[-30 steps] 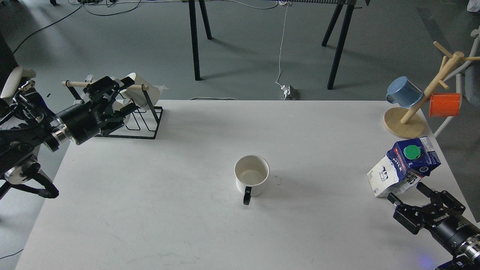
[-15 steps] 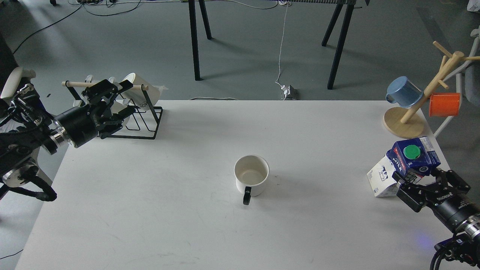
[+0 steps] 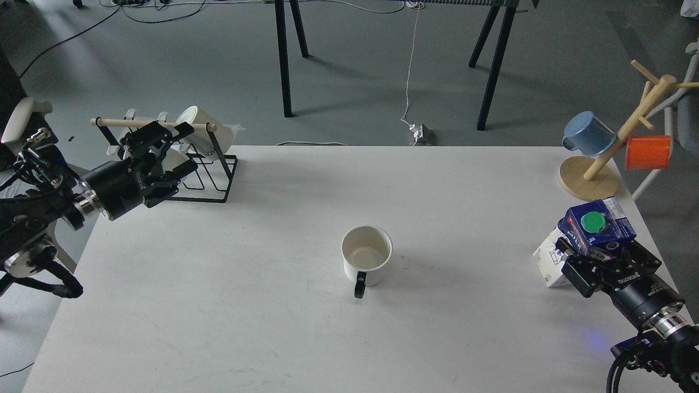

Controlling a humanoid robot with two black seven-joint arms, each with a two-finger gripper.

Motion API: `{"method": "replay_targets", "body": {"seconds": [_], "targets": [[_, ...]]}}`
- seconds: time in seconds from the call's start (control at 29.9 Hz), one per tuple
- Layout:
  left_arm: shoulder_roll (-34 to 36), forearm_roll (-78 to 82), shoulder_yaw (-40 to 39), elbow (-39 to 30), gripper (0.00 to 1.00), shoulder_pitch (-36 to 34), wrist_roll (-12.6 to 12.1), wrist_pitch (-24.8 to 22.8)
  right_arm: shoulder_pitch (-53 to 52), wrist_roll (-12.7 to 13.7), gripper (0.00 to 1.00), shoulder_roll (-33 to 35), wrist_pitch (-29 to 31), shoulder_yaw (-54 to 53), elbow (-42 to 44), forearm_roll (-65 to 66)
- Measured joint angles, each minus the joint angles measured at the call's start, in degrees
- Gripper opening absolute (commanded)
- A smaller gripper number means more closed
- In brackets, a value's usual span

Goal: Place cup and milk with both arms
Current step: 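Carry the milk carton with the right gripper beside the white mug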

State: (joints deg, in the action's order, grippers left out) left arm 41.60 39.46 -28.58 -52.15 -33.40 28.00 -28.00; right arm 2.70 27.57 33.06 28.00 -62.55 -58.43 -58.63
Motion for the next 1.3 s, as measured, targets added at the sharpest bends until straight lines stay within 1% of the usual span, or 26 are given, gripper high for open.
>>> {"method": "replay_targets", "body": {"seconds": [0.17, 0.4, 0.53, 0.67, 1.0, 1.3], "targets": [[-0.2, 0.5, 0.0, 0.0, 0.94, 0.3, 0.0, 0.0, 0.1, 0.3, 0.32, 0.0, 0.0, -0.1, -1.7, 0.0], [-0.2, 1.2, -0.1, 0.0, 0.94, 0.6, 0.0, 0.0, 0.6, 0.3, 0.32, 0.1, 0.0, -0.3, -10.1, 0.1], [-0.2, 1.3, 0.0, 0.0, 0.94, 0.9, 0.0, 0.0, 0.1, 0.3, 0.32, -1.6, 0.0, 0.8, -12.7, 2.3], [-0.3, 1.3, 0.0, 0.0, 0.94, 1.0, 0.0, 0.0, -0.2, 0.3, 0.32, -5.0, 0.0, 1.4, -12.7, 7.9], [-0.3, 1.3, 0.1, 0.0, 0.94, 1.3, 0.0, 0.0, -1.9, 0.4, 0.33, -11.4, 0.0, 2.1, -11.3, 17.5], [-0.2, 1.3, 0.1, 0.1, 0.94, 1.5, 0.0, 0.0, -7.7, 0.4, 0.34, -15.0, 0.0, 6.5, -5.9, 18.7]]}}
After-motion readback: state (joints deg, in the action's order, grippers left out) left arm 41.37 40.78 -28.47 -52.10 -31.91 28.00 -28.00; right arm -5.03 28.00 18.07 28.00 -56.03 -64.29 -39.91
